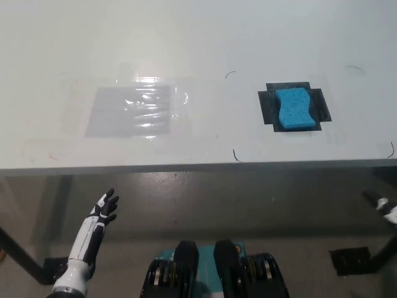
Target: A soft sponge is kept on the balc marked spot on the table infront of the robot and it uses its right hand fist to press down on it and drrags it across the table in a back and forth manner twice to clean it
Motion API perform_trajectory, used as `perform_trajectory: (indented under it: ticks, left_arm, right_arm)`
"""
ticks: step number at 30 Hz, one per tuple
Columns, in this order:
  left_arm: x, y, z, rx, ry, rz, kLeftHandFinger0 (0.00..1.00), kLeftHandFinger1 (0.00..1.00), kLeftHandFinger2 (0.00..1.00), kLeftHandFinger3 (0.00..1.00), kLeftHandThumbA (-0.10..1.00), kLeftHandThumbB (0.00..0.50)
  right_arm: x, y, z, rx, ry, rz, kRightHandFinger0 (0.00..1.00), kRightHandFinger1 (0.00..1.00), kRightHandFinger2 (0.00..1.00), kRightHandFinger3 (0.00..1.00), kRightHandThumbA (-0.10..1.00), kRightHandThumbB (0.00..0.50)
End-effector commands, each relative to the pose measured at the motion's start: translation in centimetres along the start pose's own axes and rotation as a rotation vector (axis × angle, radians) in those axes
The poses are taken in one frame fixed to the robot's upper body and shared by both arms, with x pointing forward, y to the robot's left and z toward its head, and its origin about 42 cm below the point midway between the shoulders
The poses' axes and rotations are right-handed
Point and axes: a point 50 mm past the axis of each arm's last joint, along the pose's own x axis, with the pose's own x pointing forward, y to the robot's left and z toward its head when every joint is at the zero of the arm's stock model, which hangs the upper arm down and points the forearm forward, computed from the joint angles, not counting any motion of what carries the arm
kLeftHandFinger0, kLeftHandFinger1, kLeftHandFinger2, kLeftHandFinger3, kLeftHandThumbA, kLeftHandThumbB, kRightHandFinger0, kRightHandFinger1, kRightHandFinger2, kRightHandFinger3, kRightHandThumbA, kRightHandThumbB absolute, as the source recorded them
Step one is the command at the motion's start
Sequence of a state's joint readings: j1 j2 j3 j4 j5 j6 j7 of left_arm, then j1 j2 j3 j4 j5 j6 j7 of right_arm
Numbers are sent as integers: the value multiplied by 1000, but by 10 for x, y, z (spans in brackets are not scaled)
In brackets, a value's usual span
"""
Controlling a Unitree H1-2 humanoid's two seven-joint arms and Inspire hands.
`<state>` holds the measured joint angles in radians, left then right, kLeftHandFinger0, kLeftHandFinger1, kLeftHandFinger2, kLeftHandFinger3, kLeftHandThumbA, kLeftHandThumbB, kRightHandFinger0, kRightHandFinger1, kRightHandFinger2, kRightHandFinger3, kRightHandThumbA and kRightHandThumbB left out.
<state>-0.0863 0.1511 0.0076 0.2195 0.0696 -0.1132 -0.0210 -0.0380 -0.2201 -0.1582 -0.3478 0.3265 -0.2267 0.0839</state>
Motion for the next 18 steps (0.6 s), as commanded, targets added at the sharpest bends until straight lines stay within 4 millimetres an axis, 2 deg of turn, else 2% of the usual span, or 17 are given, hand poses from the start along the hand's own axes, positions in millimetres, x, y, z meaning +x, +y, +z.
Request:
perform_trajectory:
  ticks: [1, 3, 4, 5, 7, 8, 10, 11, 12, 13, 14, 15, 18]
  left_arm:
    - [10, 9, 17, 41, -116, -2, 1000, 1000, 1000, 1000, 1000, 107]
    - [10, 8, 18, 31, -118, -4, 1000, 1000, 1000, 1000, 1000, 97]
    - [10, 8, 17, 31, -117, -5, 1000, 1000, 1000, 1000, 1000, 95]
    - [8, 8, 16, 32, -113, -5, 1000, 1000, 1000, 1000, 1000, 96]
    - [7, 9, 15, 26, -108, -4, 1000, 1000, 1000, 1000, 1000, 93]
    - [7, 8, 15, 19, -107, -5, 1000, 1000, 1000, 1000, 1000, 93]
    - [8, 7, 16, 31, -106, -8, 1000, 1000, 1000, 1000, 1000, 82]
    - [7, 6, 16, 32, -106, -10, 1000, 1000, 1000, 1000, 1000, 75]
    - [7, 7, 16, 34, -107, -11, 1000, 1000, 1000, 1000, 1000, 75]
    - [7, 7, 16, 35, -108, -12, 1000, 1000, 1000, 1000, 1000, 75]
    - [7, 7, 16, 33, -107, -12, 1000, 1000, 1000, 1000, 1000, 74]
    - [7, 7, 17, 29, -105, -15, 1000, 1000, 1000, 1000, 1000, 86]
    - [8, 7, 18, 35, -107, -15, 1000, 1000, 1000, 1000, 1000, 83]
  right_arm:
    - [71, 5, 126, 127, -446, 100, 1000, 1000, 1000, 1000, 1000, 425]
    - [101, 7, 142, 122, -488, 108, 1000, 1000, 1000, 1000, 1000, 411]
    - [113, 8, 146, 123, -499, 108, 1000, 1000, 1000, 1000, 1000, 388]
    - [139, 12, 152, 146, -511, 102, 1000, 1000, 1000, 1000, 1000, 321]
    - [178, 17, 159, 160, -510, 98, 1000, 1000, 1000, 1000, 1000, 227]
    - [187, 18, 160, 161, -507, 92, 1000, 1000, 1000, 1000, 1000, 213]
    - [230, 19, 157, 180, -457, 81, 1000, 1000, 1000, 1000, 1000, 165]
    - [243, 19, 155, 193, -429, 78, 972, 976, 938, 913, 1000, 149]
    - [261, 19, 149, 221, -396, 63, 582, 660, 658, 624, 1000, 133]
    - [275, 20, 144, 260, -368, 59, 311, 379, 376, 383, 988, 88]
    - [283, 21, 140, 294, -350, 64, 157, 258, 281, 299, 973, 87]
    - [305, 29, 134, 373, -272, 49, 6, 10, 11, 15, 1000, 64]
    - [332, 36, 125, 338, -226, 42, 0, 0, 0, 0, 1000, 90]
